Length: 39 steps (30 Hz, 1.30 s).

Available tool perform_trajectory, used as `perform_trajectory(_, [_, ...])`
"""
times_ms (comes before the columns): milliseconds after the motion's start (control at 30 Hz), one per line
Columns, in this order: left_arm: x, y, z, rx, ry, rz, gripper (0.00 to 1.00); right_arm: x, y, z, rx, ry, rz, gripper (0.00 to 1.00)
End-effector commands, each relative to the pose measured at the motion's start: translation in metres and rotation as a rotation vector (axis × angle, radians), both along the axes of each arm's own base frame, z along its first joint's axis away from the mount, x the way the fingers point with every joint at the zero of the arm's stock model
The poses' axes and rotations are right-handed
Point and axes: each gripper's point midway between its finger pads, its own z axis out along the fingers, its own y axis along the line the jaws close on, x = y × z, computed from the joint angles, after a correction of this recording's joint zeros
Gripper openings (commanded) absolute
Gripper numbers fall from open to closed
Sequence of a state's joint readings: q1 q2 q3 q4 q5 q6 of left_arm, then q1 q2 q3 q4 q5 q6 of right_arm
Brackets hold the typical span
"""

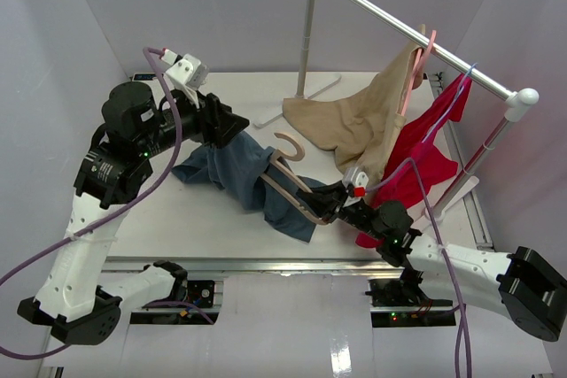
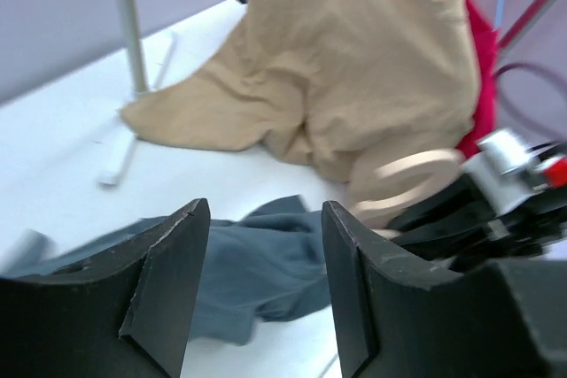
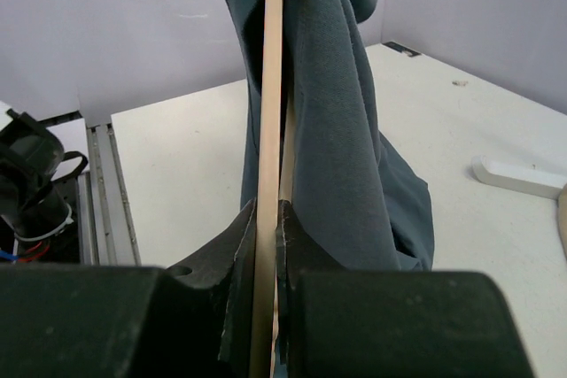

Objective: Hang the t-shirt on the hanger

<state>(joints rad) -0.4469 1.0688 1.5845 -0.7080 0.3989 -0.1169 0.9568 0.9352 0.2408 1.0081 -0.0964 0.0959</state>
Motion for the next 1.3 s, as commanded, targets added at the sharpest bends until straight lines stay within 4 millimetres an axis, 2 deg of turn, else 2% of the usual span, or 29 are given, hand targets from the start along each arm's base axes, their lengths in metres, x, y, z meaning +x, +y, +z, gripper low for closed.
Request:
perform_trajectory(0, [-0.005,0.016,-0.002,0.279,-0.272,-0.079,0.62,-0.029,-0.016,0.061,0.183,-0.219,0.07,0.08])
perform_trajectory(133, [-0.02,0.004,-0.021,0.366,-0.279,-0.233,0.59,-0.04,-0.017,0.049,0.131,-0.237,0.117,0.08])
perform_trajectory(200, [-0.026,0.0,-0.038,0.406,-0.25,-0.3,0.58,-0.043,-0.018,0.044,0.11,-0.238,0.125,0.08])
perform_trajectory(333, [-0.057,-0.016,-0.063,0.422,-0.229,-0.499,0.63,-0.042,-0.018,0.041,0.051,-0.236,0.125,0.08])
perform_trajectory(567, [-0.095,-0.024,-0.053,0.409,-0.312,-0.683,0.67,-0.04,-0.012,0.028,-0.042,-0.202,0.157,0.08])
perform_trajectory(633, [-0.099,-0.024,-0.053,0.407,-0.311,-0.695,0.68,-0.041,-0.011,0.027,-0.047,-0.194,0.173,0.08])
perform_trajectory(667, [-0.1,-0.024,-0.057,0.413,-0.296,-0.697,0.68,-0.042,-0.009,0.026,-0.052,-0.188,0.184,0.08])
perform_trajectory(867, [-0.086,-0.014,-0.12,0.529,-0.102,-0.617,0.68,-0.042,-0.009,0.029,-0.061,-0.183,0.19,0.08])
perform_trajectory(1000, [-0.081,-0.009,-0.135,0.573,-0.067,-0.585,0.68,-0.046,-0.013,0.037,-0.05,-0.207,0.196,0.08])
perform_trajectory(1100, [-0.067,-0.005,-0.147,0.64,-0.063,-0.532,0.67,-0.05,-0.011,0.041,-0.056,-0.221,0.222,0.08])
perform_trajectory(1133, [-0.068,-0.007,-0.151,0.645,-0.053,-0.544,0.67,-0.05,-0.011,0.043,-0.057,-0.223,0.226,0.08])
perform_trajectory(1200, [-0.072,-0.012,-0.161,0.649,-0.032,-0.587,0.64,-0.05,-0.009,0.046,-0.059,-0.227,0.231,0.08])
perform_trajectory(1233, [-0.076,-0.013,-0.163,0.646,-0.021,-0.605,0.58,-0.05,-0.008,0.047,-0.059,-0.23,0.23,0.08])
perform_trajectory(1267, [-0.081,-0.015,-0.165,0.639,-0.01,-0.632,0.46,-0.049,-0.008,0.049,-0.06,-0.233,0.228,0.08])
